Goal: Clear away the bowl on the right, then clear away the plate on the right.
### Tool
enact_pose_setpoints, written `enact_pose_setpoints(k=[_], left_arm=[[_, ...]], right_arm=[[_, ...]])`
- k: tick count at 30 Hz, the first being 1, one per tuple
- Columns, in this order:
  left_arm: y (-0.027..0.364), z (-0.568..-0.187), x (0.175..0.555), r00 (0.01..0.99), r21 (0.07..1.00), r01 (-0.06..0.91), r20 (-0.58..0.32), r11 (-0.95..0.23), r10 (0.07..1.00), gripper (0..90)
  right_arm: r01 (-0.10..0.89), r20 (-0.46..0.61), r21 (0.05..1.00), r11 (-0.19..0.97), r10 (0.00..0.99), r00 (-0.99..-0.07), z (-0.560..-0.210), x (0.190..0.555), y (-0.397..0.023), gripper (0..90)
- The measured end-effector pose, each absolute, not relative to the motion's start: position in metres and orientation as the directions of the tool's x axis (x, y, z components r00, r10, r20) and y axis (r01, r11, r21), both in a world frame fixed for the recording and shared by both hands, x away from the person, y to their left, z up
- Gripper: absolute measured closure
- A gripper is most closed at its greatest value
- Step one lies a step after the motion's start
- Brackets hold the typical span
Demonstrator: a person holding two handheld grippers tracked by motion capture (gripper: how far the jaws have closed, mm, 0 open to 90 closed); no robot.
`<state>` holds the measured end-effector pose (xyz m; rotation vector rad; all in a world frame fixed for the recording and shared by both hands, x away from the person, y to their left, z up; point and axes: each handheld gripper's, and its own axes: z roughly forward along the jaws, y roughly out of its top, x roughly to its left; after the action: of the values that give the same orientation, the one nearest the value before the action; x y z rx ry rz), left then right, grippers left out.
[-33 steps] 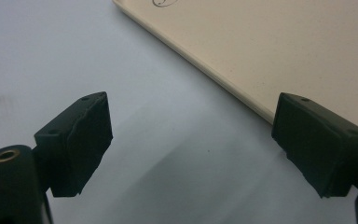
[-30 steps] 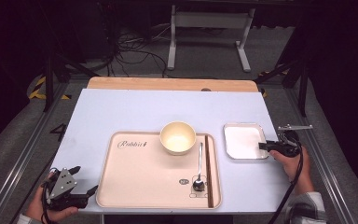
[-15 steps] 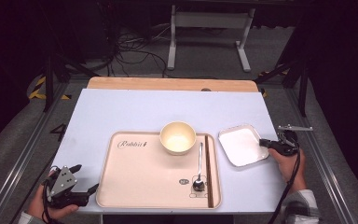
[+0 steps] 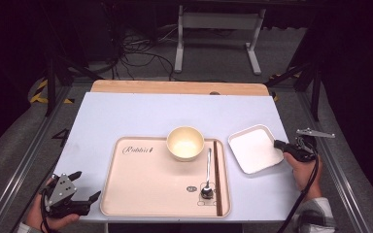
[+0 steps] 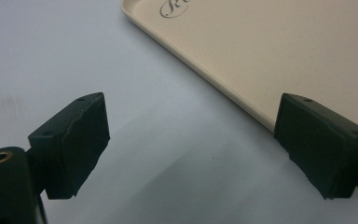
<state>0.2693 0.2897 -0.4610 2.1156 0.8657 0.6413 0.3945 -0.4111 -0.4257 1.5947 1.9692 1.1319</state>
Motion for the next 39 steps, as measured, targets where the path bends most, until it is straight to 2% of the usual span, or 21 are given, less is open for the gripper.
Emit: enact_pose_setpoints(k=[9, 24, 39], left_arm=[[0.291, -0.460, 0.268, 0.638, 0.789, 0.372, 0.166, -0.490, 0.752, 11.1], [0.289, -0.459, 0.267, 0.632, 0.790, 0.364, 0.179, -0.493, 0.754, 11.3], [0.286, -0.457, 0.267, 0.641, 0.782, 0.352, 0.199, -0.514, 0.741, 11.2]], right_arm=[[0.586, 0.185, 0.809, 0.042, 0.929, -0.321, -0.415, 0.392, -0.409, 89.1], [0.456, 0.152, 0.890, -0.005, 0.946, -0.287, -0.386, 0.373, -0.409, 89.1], [0.380, 0.119, 0.924, 0.047, 0.908, -0.401, -0.365, 0.355, -0.378, 89.1]])
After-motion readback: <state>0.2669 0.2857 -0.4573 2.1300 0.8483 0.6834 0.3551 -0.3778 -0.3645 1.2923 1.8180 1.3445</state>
